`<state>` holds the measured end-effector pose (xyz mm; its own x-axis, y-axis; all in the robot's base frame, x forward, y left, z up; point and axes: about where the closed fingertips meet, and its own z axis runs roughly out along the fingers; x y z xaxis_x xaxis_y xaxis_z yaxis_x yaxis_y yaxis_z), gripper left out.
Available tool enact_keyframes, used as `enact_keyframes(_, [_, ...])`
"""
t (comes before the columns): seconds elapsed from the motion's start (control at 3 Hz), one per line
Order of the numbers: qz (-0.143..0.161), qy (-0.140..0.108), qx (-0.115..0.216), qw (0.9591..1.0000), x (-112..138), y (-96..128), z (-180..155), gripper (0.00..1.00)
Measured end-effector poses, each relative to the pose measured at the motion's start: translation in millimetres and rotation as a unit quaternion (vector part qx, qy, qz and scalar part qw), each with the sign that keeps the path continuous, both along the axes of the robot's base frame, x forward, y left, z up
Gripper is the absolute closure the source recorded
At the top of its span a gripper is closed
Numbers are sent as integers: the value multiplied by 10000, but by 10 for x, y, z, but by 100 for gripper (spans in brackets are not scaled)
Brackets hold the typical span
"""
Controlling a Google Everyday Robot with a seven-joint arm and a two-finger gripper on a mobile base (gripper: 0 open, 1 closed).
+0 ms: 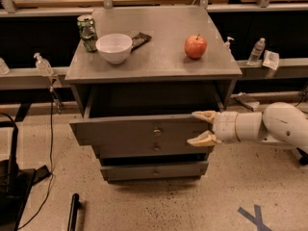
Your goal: Close top drawer
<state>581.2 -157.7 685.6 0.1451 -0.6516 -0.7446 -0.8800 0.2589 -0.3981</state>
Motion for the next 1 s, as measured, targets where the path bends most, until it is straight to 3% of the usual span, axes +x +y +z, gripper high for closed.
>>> enact_keyframes(0.33, [253,-16,457,9986,-105,-34,-188,65])
enact_keyframes(0.67, [254,-16,457,9986,-105,-34,-178,89])
enact_keyframes(1.0, [543,32,526,9971,-25,21,-281,100])
